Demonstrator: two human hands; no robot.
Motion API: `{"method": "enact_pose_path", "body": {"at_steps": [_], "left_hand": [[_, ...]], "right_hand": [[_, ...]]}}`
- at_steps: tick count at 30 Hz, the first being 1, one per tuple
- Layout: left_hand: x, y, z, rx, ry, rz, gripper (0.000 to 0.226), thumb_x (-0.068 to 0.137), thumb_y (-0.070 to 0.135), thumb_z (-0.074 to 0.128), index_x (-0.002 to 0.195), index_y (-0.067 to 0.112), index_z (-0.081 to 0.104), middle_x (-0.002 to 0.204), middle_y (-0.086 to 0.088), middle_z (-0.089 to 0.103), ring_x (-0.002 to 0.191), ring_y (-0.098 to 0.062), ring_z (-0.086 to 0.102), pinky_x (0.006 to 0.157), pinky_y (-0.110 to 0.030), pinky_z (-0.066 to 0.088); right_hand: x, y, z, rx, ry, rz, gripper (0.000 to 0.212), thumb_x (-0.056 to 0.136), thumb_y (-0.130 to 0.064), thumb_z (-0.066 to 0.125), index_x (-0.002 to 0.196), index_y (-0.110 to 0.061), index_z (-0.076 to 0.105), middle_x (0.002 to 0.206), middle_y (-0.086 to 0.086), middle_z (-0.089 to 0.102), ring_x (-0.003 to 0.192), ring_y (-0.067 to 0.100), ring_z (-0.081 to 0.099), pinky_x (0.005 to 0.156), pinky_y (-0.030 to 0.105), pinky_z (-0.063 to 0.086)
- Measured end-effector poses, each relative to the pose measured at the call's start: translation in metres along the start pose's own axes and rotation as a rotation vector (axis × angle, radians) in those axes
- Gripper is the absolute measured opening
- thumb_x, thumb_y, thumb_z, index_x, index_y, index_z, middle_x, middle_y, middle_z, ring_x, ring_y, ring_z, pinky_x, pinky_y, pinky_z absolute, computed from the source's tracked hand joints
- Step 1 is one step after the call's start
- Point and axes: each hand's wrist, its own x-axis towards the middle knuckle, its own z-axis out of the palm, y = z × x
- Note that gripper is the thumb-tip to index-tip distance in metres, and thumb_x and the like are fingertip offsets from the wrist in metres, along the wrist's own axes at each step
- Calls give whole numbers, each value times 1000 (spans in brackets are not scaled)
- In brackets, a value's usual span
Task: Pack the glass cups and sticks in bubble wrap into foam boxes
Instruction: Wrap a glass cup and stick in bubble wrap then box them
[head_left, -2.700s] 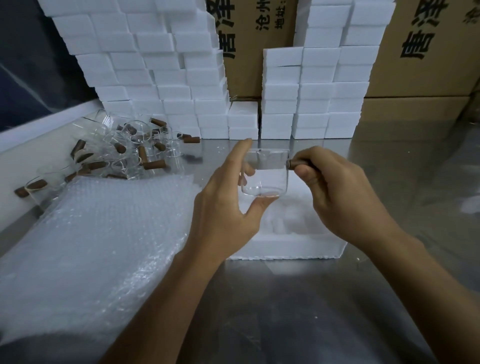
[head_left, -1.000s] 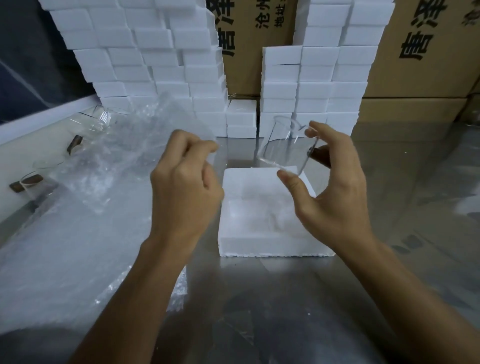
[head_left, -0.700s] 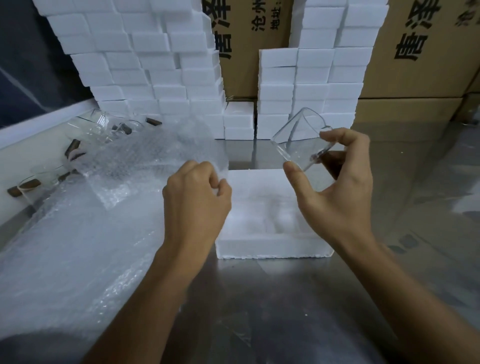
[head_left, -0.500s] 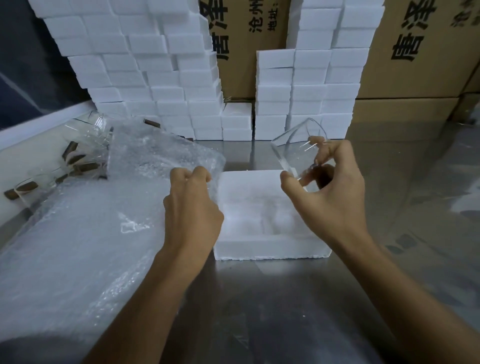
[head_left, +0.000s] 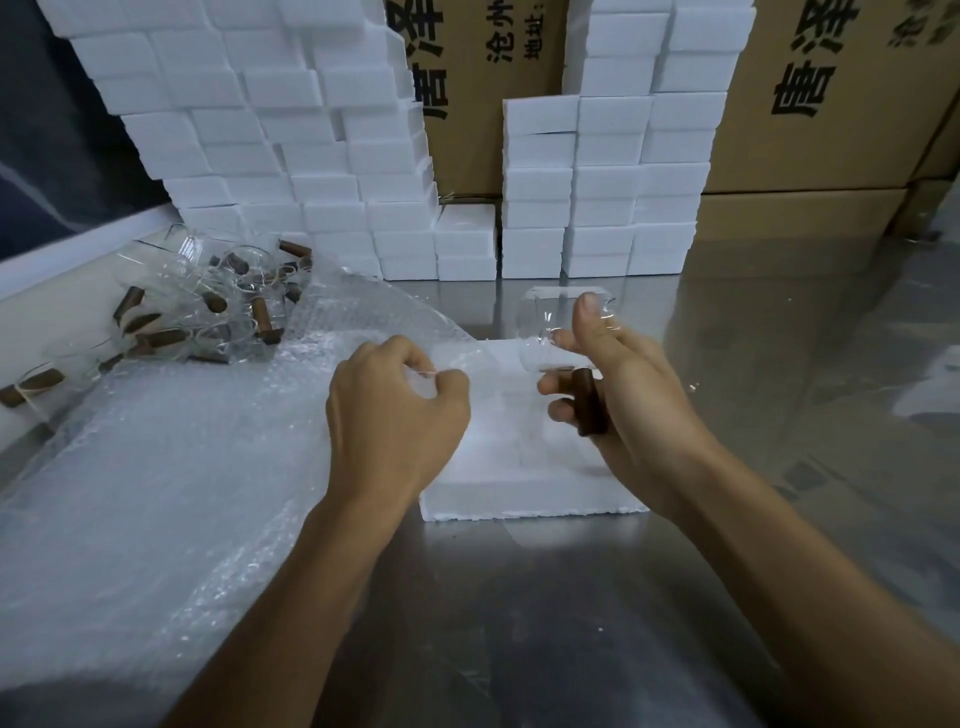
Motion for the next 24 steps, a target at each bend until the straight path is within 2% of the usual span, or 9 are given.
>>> {"method": "enact_pose_path", "body": {"at_steps": [3,8,11,14,17,18,20,22,24], "left_hand": [[-1,2,1,38,-28,21,23,75,24,76,92,18,62,100,1,57,96,-19,53,78,-25,36],[1,1,-2,22,-32,71,26,75,3,71,88,22,59,99,2,49,95,-18,52,70,-18,33],[0,5,-3,-22,62,90,16,79,2,68,80,17,61,91,0,56,90,-21,57,76,-26,41],[-2,8,-4,-56,142,90,13,83,10,69,75,16,61,83,4,60,86,-24,58,74,-33,42],[0,6,-2,-37,148,78,17,92,22,67,78,11,68,89,2,60,96,-29,56,84,-42,45],[1,5,-2,-26,139,79,19,94,24,65,84,9,71,94,0,57,100,-27,53,88,-40,42],[2,5,0,-29,108,92,23,98,24,59,95,6,74,97,-1,53,100,-23,49,87,-33,38],[1,7,0,-70,70,115,23,100,20,55,102,5,73,96,-4,58,93,-22,54,82,-32,43],[-2,11,-1,-116,59,133,19,99,12,54,110,7,69,96,-2,65,86,-16,57,75,-23,42]], "right_hand": [[0,2,2,10,0,23,46,93,-63,50,108,-21,60,66,-3,70,60,14,59,59,28,43],[0,-1,1,46,31,38,44,94,-59,53,109,-19,62,65,-8,72,70,19,58,75,40,39],[-1,-2,0,48,7,41,48,94,-59,53,111,-16,63,65,-2,70,66,17,60,72,40,39],[-3,-5,2,141,-16,-4,45,91,-53,57,109,-13,65,78,-3,70,60,13,62,66,32,44],[-7,-9,4,301,-97,-51,35,95,-47,53,90,-20,74,82,-6,73,61,13,63,63,28,46],[-9,-10,3,338,-132,-50,39,96,-47,50,75,-25,75,87,-5,74,65,14,65,63,28,47],[-12,-14,3,395,-195,-22,51,95,-52,48,57,-25,70,96,1,75,76,17,71,62,26,51],[-16,-15,4,457,-269,19,52,91,-55,50,56,-19,63,97,8,74,86,22,72,64,28,55],[-20,-14,9,518,-354,60,50,87,-54,54,57,-15,62,99,13,73,97,26,71,73,30,58]]}}
